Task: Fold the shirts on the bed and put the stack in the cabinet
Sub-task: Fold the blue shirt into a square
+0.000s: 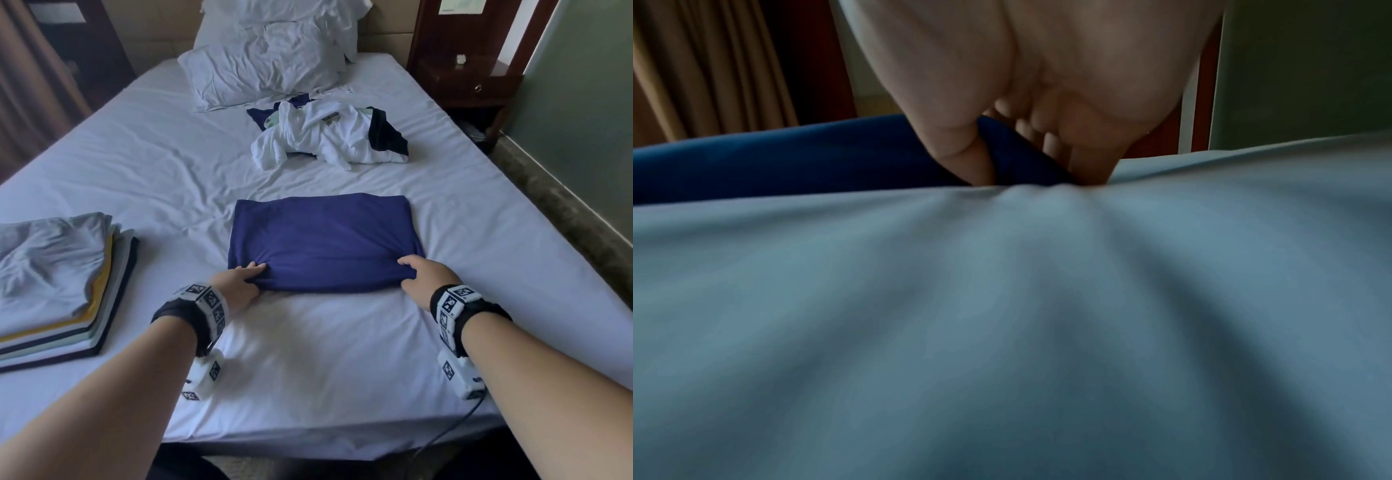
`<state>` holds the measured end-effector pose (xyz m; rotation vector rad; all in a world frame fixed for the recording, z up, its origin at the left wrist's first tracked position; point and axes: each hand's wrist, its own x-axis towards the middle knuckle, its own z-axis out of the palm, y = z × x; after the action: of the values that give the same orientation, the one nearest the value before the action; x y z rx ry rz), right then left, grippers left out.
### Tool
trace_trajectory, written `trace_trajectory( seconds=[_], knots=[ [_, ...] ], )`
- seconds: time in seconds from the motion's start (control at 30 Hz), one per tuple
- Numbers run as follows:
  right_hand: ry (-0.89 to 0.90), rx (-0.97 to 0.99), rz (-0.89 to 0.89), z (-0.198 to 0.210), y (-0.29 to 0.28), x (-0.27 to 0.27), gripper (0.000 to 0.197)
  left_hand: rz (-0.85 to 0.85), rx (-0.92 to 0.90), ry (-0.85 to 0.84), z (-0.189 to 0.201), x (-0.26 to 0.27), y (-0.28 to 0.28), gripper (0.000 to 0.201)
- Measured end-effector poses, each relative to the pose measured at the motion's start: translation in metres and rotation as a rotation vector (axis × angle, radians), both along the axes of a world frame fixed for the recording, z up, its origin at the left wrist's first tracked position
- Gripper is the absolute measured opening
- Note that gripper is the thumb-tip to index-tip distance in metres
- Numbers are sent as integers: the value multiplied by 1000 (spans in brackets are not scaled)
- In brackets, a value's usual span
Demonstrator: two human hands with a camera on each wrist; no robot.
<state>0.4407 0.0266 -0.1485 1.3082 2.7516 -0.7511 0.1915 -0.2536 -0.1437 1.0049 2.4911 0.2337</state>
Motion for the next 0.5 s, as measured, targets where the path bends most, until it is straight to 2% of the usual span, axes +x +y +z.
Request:
trace_trajectory(
  seconds=[0.13,0.2,0.3,0.4,0.5],
  knots=[
    [3,60,-33,-1,-3,0,40,168,127,-98,-4,-4,-7,70],
    [45,86,-31,-1,-5,4,32,234,153,-74,-5,-4,-10,71],
    [129,95,-64,11,-7,9,18,245,237,52,5,-3,-16,54],
    [235,57,-138,41,-7,12,19,292,347,114,34,-1,-22,24],
    [425,102,-162,89,-4,15,14,362,587,98,79,-1,-29,25]
  ],
)
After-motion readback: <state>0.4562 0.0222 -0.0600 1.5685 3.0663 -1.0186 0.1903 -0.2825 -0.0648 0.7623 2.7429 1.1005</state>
